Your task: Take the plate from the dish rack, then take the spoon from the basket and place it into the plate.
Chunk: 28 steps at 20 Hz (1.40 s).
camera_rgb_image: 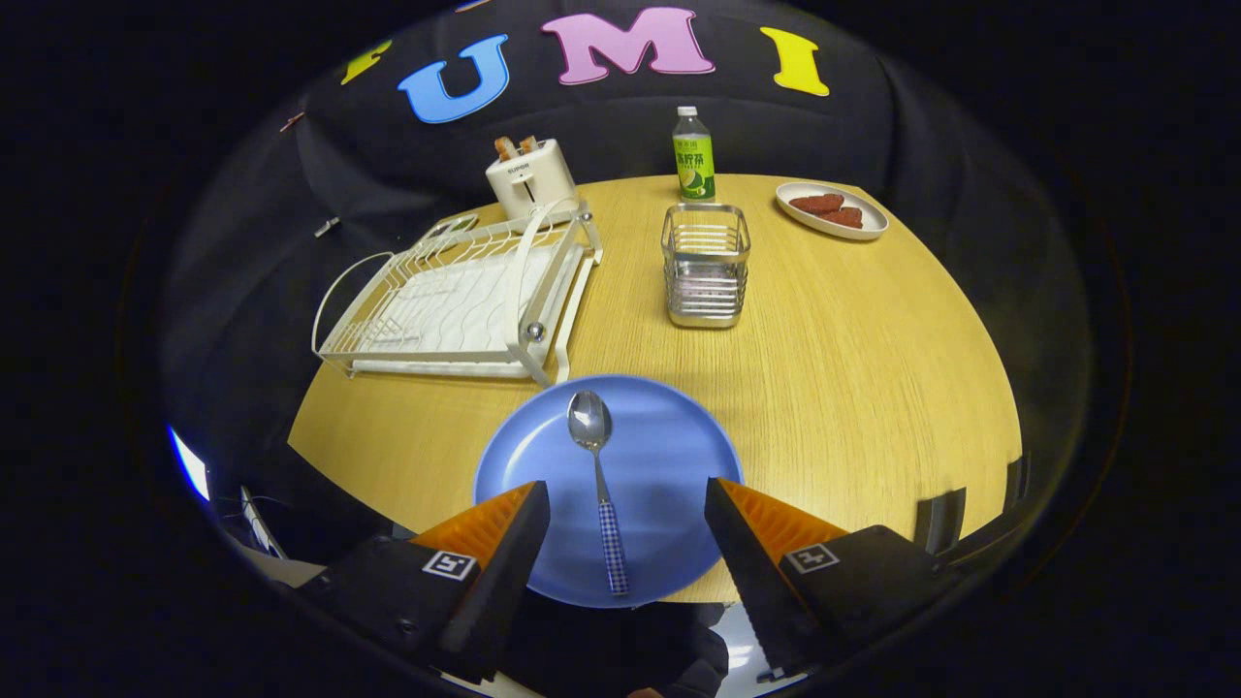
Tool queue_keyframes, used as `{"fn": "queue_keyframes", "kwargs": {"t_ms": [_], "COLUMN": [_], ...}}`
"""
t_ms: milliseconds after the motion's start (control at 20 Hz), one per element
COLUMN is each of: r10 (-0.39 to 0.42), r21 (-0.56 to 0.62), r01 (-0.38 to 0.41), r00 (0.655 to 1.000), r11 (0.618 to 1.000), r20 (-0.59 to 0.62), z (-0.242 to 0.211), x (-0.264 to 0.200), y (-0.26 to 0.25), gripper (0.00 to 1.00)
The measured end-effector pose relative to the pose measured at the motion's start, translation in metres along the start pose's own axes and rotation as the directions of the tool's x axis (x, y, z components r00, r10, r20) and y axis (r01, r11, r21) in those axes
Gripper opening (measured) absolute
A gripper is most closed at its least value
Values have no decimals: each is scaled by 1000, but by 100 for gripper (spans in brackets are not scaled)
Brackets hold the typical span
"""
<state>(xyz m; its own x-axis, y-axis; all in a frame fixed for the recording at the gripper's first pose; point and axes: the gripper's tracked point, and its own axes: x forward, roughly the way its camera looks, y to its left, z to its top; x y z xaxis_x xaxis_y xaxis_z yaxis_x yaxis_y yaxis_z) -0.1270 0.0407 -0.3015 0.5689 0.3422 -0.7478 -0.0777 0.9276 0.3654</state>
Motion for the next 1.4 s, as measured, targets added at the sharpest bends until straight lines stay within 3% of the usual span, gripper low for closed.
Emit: {"fn": "queue_keyframes", "kwargs": {"t_ms": [200,400,800,1100,1400], "r10": [-20,-57,-80,-82,-94], "r21": [-11,-42,-65,-80,-86], "r01": [22,71,135,178,214], "r00": [993,962,843,748,708], "r11": [1000,997,989,981,973], "r20": [113,266,531,658,700], "z": [51,112,219,264,266], "x": [-20,-53,-138,-187,-203], "y": [-2,-4,5,18,15], "gripper": [99,99,98,98,98]}}
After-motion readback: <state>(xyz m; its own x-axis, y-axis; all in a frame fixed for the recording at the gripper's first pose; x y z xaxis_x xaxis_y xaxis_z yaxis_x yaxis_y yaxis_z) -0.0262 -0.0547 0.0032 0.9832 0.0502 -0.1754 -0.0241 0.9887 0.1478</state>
